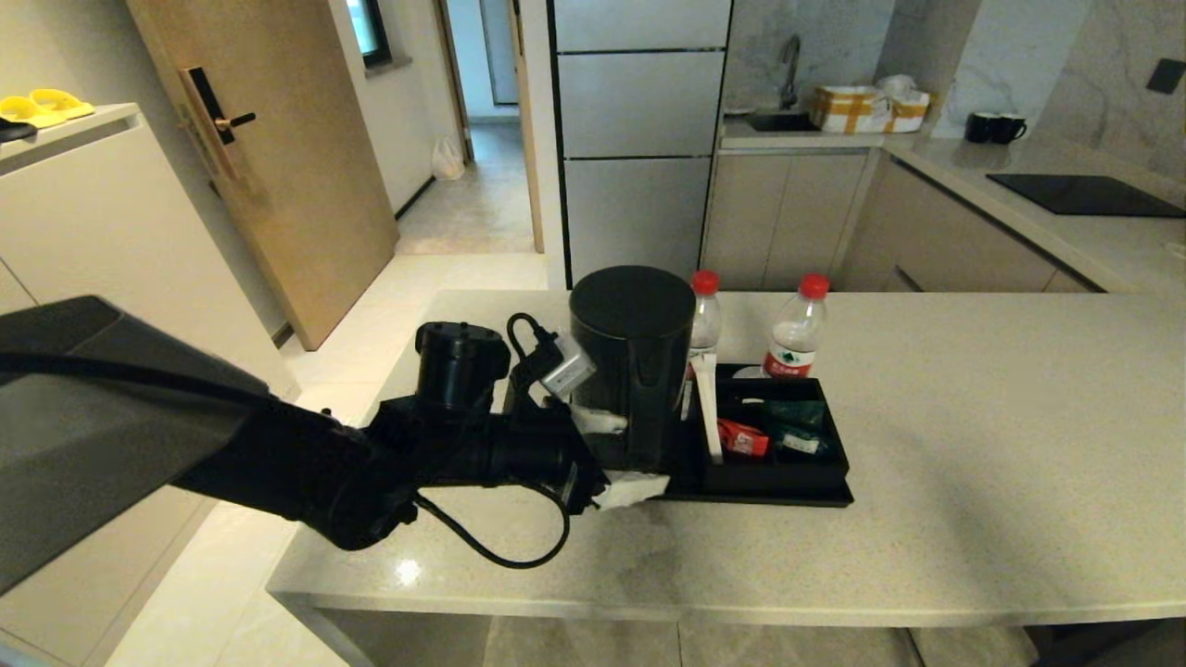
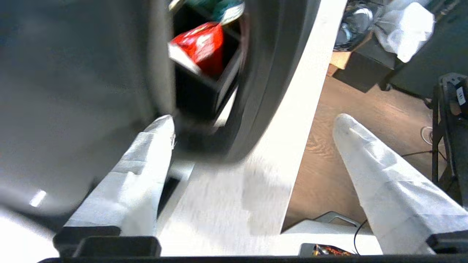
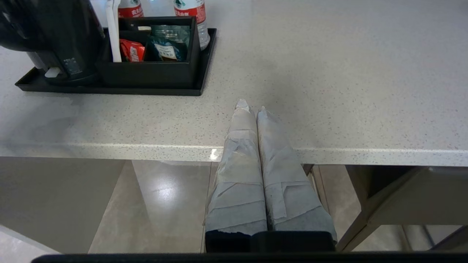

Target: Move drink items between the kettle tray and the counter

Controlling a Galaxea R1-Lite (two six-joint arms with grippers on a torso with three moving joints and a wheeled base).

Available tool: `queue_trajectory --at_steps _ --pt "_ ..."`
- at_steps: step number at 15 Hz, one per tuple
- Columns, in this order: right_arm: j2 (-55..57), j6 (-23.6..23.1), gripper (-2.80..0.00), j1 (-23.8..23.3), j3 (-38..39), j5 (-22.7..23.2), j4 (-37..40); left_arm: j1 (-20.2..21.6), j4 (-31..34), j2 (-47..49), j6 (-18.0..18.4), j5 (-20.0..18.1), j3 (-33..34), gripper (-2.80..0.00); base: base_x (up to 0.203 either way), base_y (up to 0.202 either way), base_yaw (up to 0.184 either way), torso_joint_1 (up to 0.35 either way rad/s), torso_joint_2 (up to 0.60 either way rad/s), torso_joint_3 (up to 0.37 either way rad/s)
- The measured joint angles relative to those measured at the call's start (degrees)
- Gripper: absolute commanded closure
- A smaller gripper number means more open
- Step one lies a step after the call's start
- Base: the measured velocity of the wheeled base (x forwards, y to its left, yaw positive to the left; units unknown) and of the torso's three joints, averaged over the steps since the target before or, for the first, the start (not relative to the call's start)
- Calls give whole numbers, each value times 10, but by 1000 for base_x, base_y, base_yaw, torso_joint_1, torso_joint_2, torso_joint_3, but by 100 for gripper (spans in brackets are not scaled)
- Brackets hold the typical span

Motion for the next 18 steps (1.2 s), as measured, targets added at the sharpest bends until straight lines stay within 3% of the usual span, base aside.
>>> queue_trajectory --at_steps 11,16,17,18 --pt "0 0 0 0 0 0 0 96 -2 -118 -6 -3 132 -280 0 0 0 0 0 0" --pt "0 0 0 0 0 0 0 176 -1 -177 -32 0 165 -280 0 0 0 0 0 0" --pt "0 0 0 0 0 0 0 197 -1 -193 -43 -1 173 0 0 0 0 0 0 0" --pt "0 0 0 0 0 0 0 216 0 -210 -50 -1 182 0 0 0 0 0 0 0"
